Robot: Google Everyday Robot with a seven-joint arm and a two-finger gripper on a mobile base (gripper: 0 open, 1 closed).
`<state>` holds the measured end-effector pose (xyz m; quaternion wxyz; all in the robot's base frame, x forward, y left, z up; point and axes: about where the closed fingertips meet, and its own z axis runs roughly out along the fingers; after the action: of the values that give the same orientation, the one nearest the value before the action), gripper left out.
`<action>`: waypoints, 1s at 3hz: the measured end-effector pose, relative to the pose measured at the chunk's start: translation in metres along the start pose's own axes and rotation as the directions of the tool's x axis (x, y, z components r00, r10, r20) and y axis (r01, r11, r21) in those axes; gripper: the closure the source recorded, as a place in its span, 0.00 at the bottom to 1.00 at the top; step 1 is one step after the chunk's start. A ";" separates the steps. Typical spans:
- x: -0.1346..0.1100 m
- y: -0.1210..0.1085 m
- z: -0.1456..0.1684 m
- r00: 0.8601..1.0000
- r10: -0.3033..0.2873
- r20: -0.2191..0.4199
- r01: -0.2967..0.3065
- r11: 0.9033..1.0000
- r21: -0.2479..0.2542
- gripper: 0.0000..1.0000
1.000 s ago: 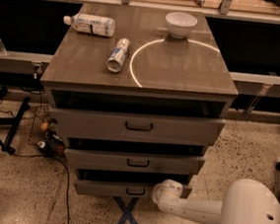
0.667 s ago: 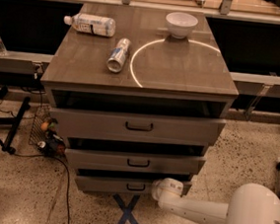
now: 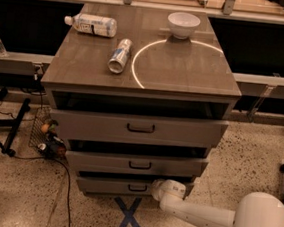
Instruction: Close bottom drawer
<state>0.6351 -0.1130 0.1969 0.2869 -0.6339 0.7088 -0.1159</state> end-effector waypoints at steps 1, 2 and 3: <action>0.000 0.000 0.000 1.000 0.000 0.000 0.000 1.000 0.000 1.00; 0.000 0.000 0.000 1.000 0.000 0.000 0.000 1.000 0.000 1.00; 0.000 0.000 0.000 1.000 0.000 0.000 0.000 1.000 0.000 1.00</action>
Offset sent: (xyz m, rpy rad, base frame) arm -0.0643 -0.0984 0.0071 -0.0844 0.0901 -0.1196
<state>0.6349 -0.1132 0.1969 0.2867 -0.6339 0.7089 -0.1159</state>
